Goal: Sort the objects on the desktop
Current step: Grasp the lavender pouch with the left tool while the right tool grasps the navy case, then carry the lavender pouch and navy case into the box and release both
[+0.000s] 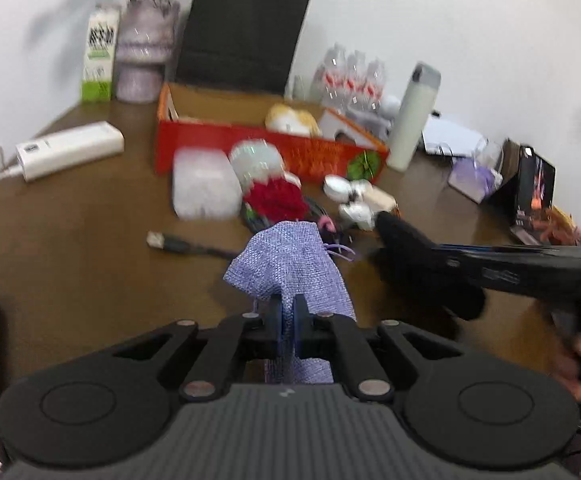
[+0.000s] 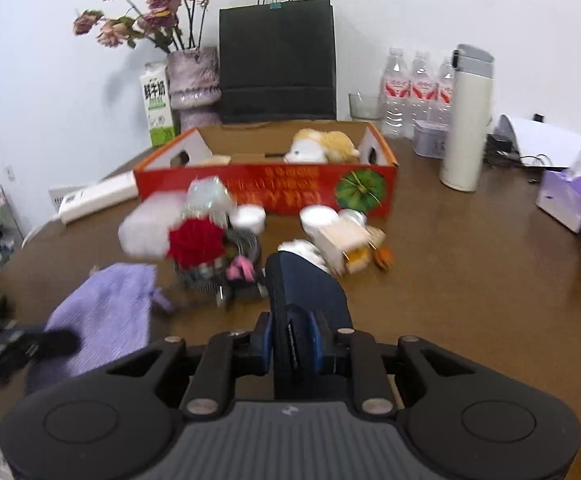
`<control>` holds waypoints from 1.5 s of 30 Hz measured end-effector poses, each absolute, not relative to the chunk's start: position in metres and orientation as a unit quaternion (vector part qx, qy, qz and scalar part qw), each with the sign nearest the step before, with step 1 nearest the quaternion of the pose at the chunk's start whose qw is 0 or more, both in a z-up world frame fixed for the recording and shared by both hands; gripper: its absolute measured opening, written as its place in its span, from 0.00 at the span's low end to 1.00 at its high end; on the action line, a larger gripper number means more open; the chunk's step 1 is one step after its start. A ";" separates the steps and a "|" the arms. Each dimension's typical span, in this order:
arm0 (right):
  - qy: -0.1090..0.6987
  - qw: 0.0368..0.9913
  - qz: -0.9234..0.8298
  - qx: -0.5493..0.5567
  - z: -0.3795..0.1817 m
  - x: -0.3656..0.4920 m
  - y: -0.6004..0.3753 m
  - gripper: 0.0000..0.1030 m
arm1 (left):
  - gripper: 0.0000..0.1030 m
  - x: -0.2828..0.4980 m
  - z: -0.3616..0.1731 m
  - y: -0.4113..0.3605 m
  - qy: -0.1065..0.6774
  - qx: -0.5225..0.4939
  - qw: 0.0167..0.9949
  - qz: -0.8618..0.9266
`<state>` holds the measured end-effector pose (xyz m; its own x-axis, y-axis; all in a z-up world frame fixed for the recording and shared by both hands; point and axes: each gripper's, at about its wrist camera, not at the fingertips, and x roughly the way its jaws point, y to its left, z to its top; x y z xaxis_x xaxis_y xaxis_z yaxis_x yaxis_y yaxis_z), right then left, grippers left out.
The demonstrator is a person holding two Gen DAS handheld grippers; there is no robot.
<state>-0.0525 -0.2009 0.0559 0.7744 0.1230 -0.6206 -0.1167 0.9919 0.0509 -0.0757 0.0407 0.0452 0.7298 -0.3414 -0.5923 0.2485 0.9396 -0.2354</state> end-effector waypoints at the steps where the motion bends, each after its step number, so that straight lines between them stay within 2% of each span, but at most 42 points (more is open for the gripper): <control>1: 0.334 0.940 0.069 -0.004 0.056 -0.060 -0.201 0.19 | 0.06 -0.074 0.042 0.037 0.338 -0.062 0.925 -0.159; 4: 0.374 0.921 0.107 -0.038 0.049 -0.072 -0.196 0.23 | 0.10 -0.071 0.030 0.024 0.351 -0.029 0.923 -0.153; 5: 0.378 0.917 0.118 -0.046 0.046 -0.073 -0.193 0.25 | 0.17 -0.072 0.026 0.020 0.352 -0.018 0.924 -0.145; 6: 0.375 0.918 0.118 -0.051 0.046 -0.074 -0.191 0.35 | 0.26 -0.073 0.024 0.017 0.354 -0.010 0.925 -0.137; 7: 0.370 0.920 0.116 -0.051 0.048 -0.075 -0.191 0.46 | 0.42 -0.076 0.023 0.015 0.355 -0.001 0.926 -0.130; 8: 0.362 0.924 0.116 -0.047 0.051 -0.075 -0.193 0.51 | 0.58 -0.078 0.023 0.014 0.348 0.007 0.929 -0.128; 9: 0.357 0.926 0.114 -0.042 0.053 -0.075 -0.197 0.63 | 0.65 -0.081 0.025 0.014 0.339 0.012 0.932 -0.130; 10: 0.354 0.928 0.109 -0.037 0.053 -0.072 -0.202 0.76 | 0.78 -0.083 0.025 0.013 0.333 0.014 0.933 -0.134; 11: 0.356 0.928 0.103 -0.035 0.051 -0.066 -0.205 0.79 | 0.83 -0.082 0.026 0.013 0.332 0.012 0.933 -0.137; 13: 0.376 0.922 0.090 -0.031 0.041 -0.050 -0.211 0.82 | 0.84 -0.075 0.024 0.007 0.339 0.007 0.930 -0.138; 16: 0.399 0.913 0.084 -0.008 0.028 -0.035 -0.214 0.82 | 0.82 -0.064 0.018 -0.004 0.356 0.014 0.926 -0.122; 17: 0.402 0.912 0.085 -0.007 0.025 -0.034 -0.212 0.79 | 0.78 -0.065 0.017 -0.007 0.351 0.021 0.929 -0.114; 18: 0.403 0.911 0.086 -0.013 0.023 -0.034 -0.209 0.71 | 0.74 -0.066 0.016 -0.009 0.347 0.030 0.931 -0.110; 19: 0.396 0.915 0.078 -0.023 0.021 -0.037 -0.204 0.68 | 0.66 -0.068 0.016 -0.011 0.341 0.033 0.933 -0.108; 20: 0.388 0.918 0.074 -0.028 0.020 -0.039 -0.201 0.67 | 0.53 -0.071 0.015 -0.011 0.336 0.036 0.935 -0.107; 21: 0.383 0.920 0.074 -0.025 0.019 -0.041 -0.199 0.64 | 0.47 -0.074 0.016 -0.012 0.331 0.040 0.937 -0.108; 23: 0.375 0.924 0.070 -0.029 0.020 -0.044 -0.197 0.61 | 0.16 -0.078 0.018 -0.014 0.331 0.043 0.935 -0.119; 25: 0.372 0.925 0.069 -0.028 0.023 -0.046 -0.196 0.60 | 0.08 -0.081 0.021 -0.015 0.336 0.042 0.933 -0.124; 28: 0.362 0.929 0.076 -0.020 0.034 -0.051 -0.198 0.60 | 0.06 -0.088 0.039 -0.006 0.322 0.020 0.939 -0.122; 32: 0.339 0.935 0.104 0.023 0.068 -0.042 -0.213 0.60 | 0.06 -0.083 0.095 0.024 0.272 -0.030 0.951 -0.143; 37: 0.295 0.952 0.075 0.039 0.127 0.036 -0.230 0.60 | 0.06 0.000 0.158 0.044 0.240 -0.025 0.960 -0.142; 41: 0.348 0.936 0.042 0.040 0.148 0.158 -0.231 0.60 | 0.06 0.107 0.172 0.038 0.296 -0.043 0.945 -0.129; 45: 0.414 0.910 0.000 -0.020 0.135 0.254 -0.211 0.60 | 0.06 0.212 0.148 0.029 0.367 -0.061 0.923 -0.100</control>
<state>0.2542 -0.2106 0.1352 0.6574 -0.0159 -0.7533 -0.0176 0.9992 -0.0364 0.2119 0.0292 0.1484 0.7101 -0.2287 -0.6659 0.1395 0.9727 -0.1852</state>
